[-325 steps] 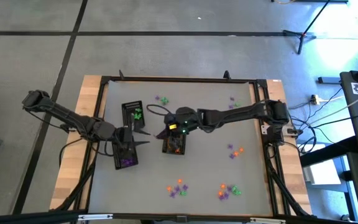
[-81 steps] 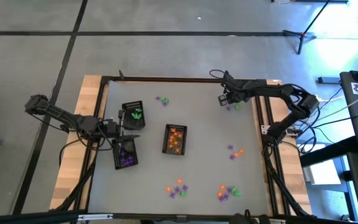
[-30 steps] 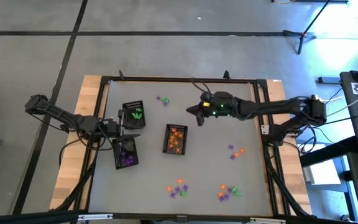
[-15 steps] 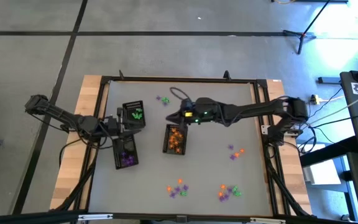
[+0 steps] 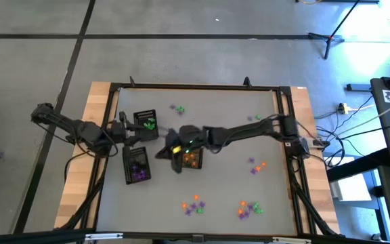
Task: Sort Halloween decoration
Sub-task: Put the purple spider toy into the bottom left black basket, then put the green alien toy into the top left black basket
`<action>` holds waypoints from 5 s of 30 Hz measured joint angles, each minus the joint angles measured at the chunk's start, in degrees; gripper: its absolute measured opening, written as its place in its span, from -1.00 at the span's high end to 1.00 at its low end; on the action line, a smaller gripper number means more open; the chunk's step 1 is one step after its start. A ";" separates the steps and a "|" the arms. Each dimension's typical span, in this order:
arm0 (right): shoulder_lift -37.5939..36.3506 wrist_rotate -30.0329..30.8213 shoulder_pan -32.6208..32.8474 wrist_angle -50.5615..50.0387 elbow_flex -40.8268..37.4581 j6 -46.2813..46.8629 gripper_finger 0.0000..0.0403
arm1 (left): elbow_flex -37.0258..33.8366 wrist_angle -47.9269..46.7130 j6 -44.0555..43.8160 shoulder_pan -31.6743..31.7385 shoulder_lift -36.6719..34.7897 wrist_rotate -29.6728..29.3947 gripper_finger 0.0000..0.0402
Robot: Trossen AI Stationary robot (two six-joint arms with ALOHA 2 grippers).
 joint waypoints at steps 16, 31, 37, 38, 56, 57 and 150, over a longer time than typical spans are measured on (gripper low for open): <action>17.07 1.58 2.56 -8.93 23.30 -4.06 0.79 | 0.89 -18.60 -13.98 -0.26 -3.49 -19.55 0.39; 15.32 -0.62 1.95 -20.08 24.42 -4.50 -0.16 | 0.91 -17.48 -12.49 -0.26 -3.46 -17.89 0.39; 7.57 2.24 -0.47 -37.70 24.45 -5.39 -0.11 | 0.91 -17.48 -12.47 -0.26 -3.42 -14.94 0.39; 6.18 4.08 -0.95 -40.10 24.46 -5.51 -0.09 | 0.91 -17.48 -12.50 -0.26 -3.42 -14.72 0.39; -4.15 24.63 -4.30 -49.64 15.53 -5.54 0.02 | 0.91 -17.45 -13.02 -0.26 -3.40 -6.93 0.39; -5.44 24.85 -4.58 -47.29 12.65 -5.27 0.02 | 0.91 -17.42 -13.03 -0.26 -3.34 -6.62 0.39; -44.10 12.41 -6.38 12.80 -48.97 -5.49 0.02 | 57.43 -32.69 14.69 61.72 96.20 43.07 0.47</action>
